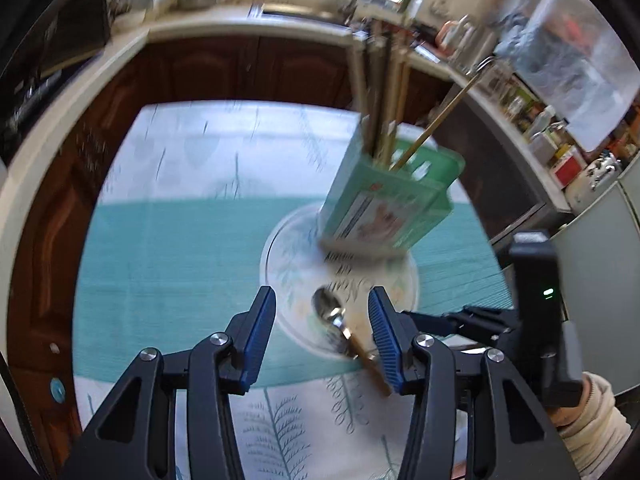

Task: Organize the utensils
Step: 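Move the right gripper onto the wooden-handled spoon and close it, then carry the wooden-handled spoon into the green holder and open the right gripper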

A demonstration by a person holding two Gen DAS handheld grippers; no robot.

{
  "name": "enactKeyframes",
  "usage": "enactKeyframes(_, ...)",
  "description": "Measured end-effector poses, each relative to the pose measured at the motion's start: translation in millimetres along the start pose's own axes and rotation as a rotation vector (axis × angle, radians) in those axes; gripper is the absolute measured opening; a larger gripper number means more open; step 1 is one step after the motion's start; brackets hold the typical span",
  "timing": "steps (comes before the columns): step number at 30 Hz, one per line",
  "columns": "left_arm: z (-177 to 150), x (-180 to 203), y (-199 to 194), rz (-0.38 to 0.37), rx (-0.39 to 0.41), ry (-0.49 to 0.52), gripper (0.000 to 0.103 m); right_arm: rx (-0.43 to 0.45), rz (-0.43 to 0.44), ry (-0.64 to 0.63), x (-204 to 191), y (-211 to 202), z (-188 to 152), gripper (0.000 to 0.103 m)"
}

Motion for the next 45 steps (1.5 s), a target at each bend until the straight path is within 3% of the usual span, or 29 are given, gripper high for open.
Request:
enactKeyframes(8,-38.4,-27.6,38.7,0.005,-0.126,-0.04,0.044,-0.092,-0.052,-0.072,-13.1,31.7,-9.4,0.028)
enactKeyframes(19,-57.8,-39.7,60.0,-0.004,-0.177,-0.046,0.044,-0.178,-0.136,-0.164,-22.6,63.8,-13.6,0.014)
enactKeyframes(28,-59.6,-33.1,64.2,-0.057,-0.19,-0.047,0.044,-0.13,-0.15,-0.181,-29.6,65.7,-9.5,0.007)
enactKeyframes(36,-52.9,-17.0,79.5,-0.204,-0.21,-0.103,0.044,-0.037,-0.124,-0.124,-20.0,33.2,-12.1,0.007)
enactKeyframes(45,-56.6,-3.3,83.2,-0.207,-0.233,-0.091,0.044,0.023,-0.066,-0.019,9.9,-6.2,-20.1,0.007)
Point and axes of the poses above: each gripper's, at about its wrist camera, not at the fingertips, and y roughly the way its jaws point, x to its right, z to its top, the point moved 6 cm from there along y, roughly the way its jaws point, and after that the axes turned 9 degrees about -z, right-handed, at the moved point
